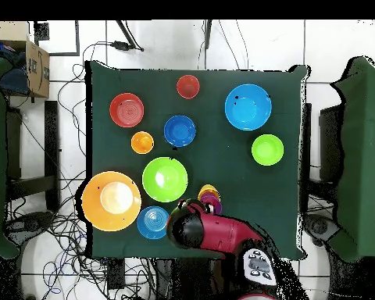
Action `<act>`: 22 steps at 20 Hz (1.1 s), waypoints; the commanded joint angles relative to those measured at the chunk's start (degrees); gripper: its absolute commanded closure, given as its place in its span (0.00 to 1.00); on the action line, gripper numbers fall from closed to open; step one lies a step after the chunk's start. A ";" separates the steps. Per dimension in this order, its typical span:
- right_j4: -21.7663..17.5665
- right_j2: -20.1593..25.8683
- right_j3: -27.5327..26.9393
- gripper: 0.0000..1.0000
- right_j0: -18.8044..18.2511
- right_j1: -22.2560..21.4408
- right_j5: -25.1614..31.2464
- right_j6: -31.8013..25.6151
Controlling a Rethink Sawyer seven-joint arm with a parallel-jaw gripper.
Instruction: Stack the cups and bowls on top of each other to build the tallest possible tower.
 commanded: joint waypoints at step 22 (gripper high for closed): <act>1.89 7.65 -6.60 1.00 -0.56 3.54 -2.48 8.32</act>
